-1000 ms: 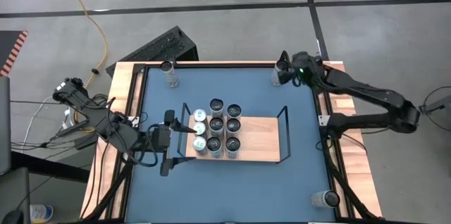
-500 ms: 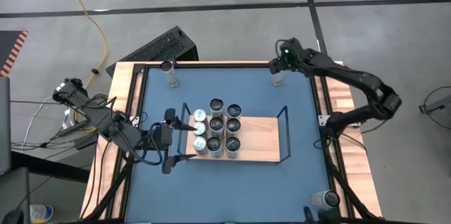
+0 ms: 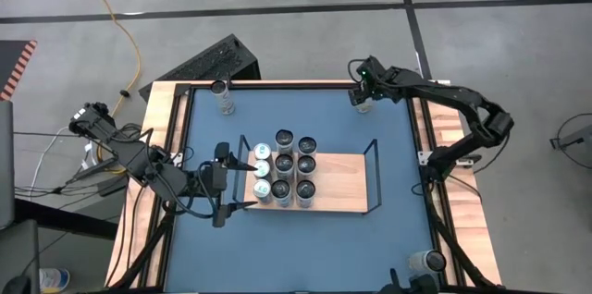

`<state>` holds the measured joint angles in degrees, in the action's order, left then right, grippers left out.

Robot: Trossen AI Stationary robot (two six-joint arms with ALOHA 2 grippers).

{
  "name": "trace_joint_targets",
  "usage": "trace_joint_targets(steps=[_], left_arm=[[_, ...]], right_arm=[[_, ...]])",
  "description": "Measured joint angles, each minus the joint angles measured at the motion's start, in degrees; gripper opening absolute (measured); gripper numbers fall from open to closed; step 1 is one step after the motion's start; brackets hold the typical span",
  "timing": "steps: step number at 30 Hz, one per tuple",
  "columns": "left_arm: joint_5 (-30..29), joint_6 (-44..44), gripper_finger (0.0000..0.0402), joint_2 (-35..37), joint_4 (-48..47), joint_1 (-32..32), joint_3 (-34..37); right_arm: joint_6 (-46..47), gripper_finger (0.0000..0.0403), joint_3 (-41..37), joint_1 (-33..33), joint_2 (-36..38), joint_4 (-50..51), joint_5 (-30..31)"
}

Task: Place canned beverage on shelf
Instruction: Put the top right yellow soda can on the shelf

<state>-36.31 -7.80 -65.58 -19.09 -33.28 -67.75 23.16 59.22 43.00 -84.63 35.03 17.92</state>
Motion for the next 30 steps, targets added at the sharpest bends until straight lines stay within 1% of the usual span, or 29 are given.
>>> trace_joint_targets(steps=[3, 9, 10, 14, 16, 20, 23, 27, 30], left_arm=[[-0.1, 0.0, 0.0361, 0.0, 0.0, 0.0, 0.0], [-0.3, 0.0, 0.0361, 0.0, -0.1, 0.0, 0.0], [-0.4, 0.0, 0.0361, 0.0, -0.4, 0.0, 0.0], [-0.4, -0.4, 0.0361, 0.0, -2.2, 0.0, 0.0], [-0.4, -1.3, 0.0361, 0.0, -2.5, 0.0, 0.0], [-0.4, -2.5, 0.0361, 0.0, -2.4, 0.0, 0.0], [-0.4, -3.4, 0.0361, 0.0, -2.4, 0.0, 0.0], [-0.4, -4.1, 0.0361, 0.0, -2.4, 0.0, 0.0], [-0.4, -4.1, 0.0361, 0.0, -2.4, 0.0, 0.0]], right_arm=[[0.0, 0.0322, 0.0, 0.0, -0.1, 1.5, -0.1], [-0.1, 0.0219, 0.0, 0.0, 0.0, 2.1, -0.2], [-0.4, 0.0209, 0.0, 0.0, 0.0, 2.1, -0.4], [-0.3, 0.0209, 0.1, -0.5, 0.0, 2.2, -0.7], [1.5, 0.0209, 0.1, -1.1, 0.0, 2.7, -0.5], [4.6, 0.0209, 2.1, -2.9, 0.5, 9.2, -0.3], [6.7, 0.0209, 6.4, -6.2, 0.5, 16.3, 1.9], [10.4, 0.0209, 14.1, -12.1, 0.8, 24.6, 8.2], [13.6, 0.0209, 19.8, -17.0, 0.7, 29.3, 10.7]])
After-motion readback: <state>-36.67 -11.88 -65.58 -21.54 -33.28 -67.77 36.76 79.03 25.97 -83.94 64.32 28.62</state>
